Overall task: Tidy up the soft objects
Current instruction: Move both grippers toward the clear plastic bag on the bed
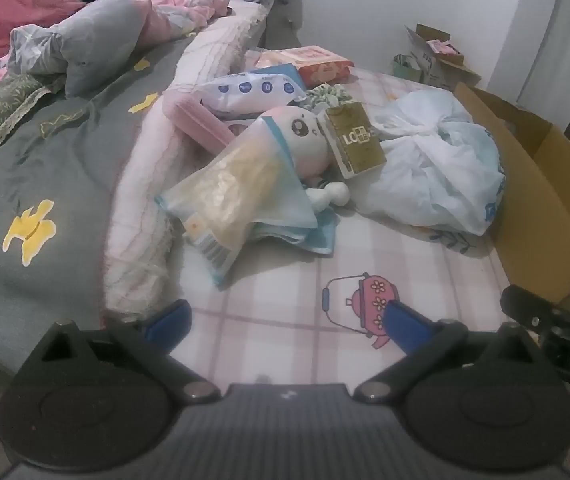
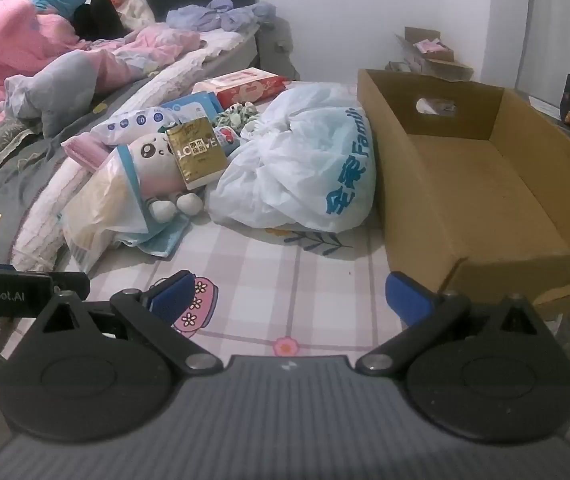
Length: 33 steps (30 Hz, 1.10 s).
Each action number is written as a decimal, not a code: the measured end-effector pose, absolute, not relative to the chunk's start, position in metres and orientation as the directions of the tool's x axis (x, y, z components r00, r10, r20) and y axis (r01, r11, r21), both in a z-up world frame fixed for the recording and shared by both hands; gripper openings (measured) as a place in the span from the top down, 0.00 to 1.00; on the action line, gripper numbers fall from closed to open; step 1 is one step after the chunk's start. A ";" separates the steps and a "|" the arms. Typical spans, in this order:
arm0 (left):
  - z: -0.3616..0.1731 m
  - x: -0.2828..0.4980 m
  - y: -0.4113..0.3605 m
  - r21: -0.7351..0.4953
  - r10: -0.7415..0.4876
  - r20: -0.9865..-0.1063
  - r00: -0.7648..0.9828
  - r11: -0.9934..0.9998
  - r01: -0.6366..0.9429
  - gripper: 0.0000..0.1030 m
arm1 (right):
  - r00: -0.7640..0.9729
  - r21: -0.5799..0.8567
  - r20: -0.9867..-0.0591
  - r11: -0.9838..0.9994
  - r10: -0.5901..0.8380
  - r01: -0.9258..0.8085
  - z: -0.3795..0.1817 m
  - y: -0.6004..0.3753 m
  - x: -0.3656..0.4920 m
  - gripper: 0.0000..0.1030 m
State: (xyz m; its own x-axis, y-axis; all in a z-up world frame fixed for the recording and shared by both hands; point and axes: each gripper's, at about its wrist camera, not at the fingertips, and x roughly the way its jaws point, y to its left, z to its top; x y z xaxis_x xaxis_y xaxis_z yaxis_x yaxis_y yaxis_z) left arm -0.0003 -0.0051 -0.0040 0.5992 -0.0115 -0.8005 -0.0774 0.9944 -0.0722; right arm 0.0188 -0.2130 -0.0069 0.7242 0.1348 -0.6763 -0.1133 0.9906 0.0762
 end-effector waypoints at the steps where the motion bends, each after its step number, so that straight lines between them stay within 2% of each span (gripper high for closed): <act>1: -0.004 -0.001 -0.006 -0.071 -0.011 -0.800 0.599 0.994 -0.077 0.01 | 0.724 0.076 -0.677 0.991 0.135 -0.113 -0.007 -0.213 0.019 0.01; 33: -0.003 0.002 -0.009 -0.070 -0.019 -0.804 0.595 0.996 -0.062 0.01 | 0.715 0.066 -0.689 0.992 0.123 -0.106 -0.009 -0.212 0.022 0.01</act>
State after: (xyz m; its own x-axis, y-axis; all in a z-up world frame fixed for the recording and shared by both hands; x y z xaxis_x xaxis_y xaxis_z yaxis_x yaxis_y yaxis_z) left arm 0.0019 -0.0094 -0.0033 0.5947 -0.0191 -0.8037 -0.0619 0.9957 -0.0695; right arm 0.0225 -0.2118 -0.0090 0.7148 0.1226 -0.6885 -0.1062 0.9921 0.0664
